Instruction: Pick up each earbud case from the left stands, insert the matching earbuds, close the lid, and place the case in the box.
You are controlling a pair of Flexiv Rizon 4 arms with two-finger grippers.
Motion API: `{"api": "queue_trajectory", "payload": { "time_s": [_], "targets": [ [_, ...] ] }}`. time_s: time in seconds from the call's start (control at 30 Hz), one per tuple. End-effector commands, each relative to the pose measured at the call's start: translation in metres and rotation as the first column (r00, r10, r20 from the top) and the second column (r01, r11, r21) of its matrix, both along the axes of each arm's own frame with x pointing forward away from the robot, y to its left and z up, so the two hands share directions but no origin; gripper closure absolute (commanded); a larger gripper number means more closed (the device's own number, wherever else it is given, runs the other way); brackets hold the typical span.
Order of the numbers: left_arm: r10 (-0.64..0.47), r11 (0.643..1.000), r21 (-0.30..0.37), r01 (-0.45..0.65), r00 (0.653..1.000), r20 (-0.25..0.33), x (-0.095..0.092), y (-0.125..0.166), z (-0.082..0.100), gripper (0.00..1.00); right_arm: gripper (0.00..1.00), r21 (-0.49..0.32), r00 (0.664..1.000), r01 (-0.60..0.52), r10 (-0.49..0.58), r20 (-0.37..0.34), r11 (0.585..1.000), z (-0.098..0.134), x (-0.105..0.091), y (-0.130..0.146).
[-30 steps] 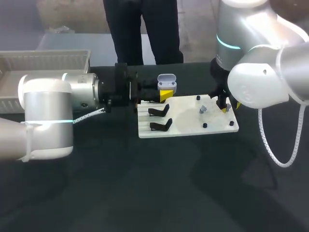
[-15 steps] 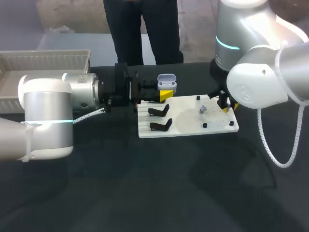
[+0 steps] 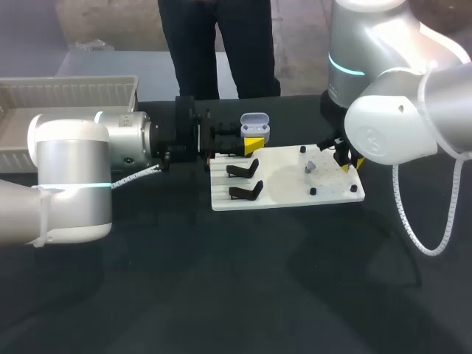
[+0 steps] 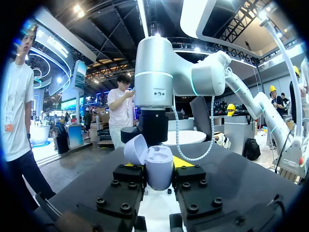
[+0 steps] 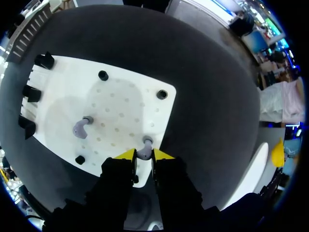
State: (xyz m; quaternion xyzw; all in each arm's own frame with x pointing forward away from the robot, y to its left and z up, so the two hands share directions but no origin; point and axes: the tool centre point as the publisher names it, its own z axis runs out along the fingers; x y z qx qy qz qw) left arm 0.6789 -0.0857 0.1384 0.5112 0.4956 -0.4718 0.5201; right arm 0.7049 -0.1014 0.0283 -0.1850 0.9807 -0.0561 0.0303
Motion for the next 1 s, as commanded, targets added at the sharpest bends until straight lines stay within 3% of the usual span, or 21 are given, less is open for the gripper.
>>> {"api": "queue_trajectory", "payload": {
  "time_s": [0.03,0.2,0.47,1.0],
  "targets": [
    [0.006,1.0,-0.005,-0.006,1.0,0.005,-0.001,0.0,-0.001,1.0,1.0,-0.004,1.0,0.003,-0.003,-0.003,1.0,-0.001,0.002,0.001],
    [0.006,1.0,-0.005,-0.006,1.0,0.005,-0.001,0.0,-0.001,1.0,1.0,-0.004,1.0,0.005,-0.005,0.0,1.0,0.01,-0.001,0.002],
    [0.006,1.0,-0.005,-0.006,1.0,0.005,-0.001,0.0,-0.001,1.0,1.0,-0.014,1.0,0.013,-0.013,-0.007,1.0,0.048,-0.018,0.004],
    [0.006,1.0,-0.005,-0.006,1.0,0.005,-0.001,0.0,-0.001,1.0,1.0,0.021,0.999,0.008,-0.006,-0.053,1.0,0.12,-0.068,0.03]
  ]
}}
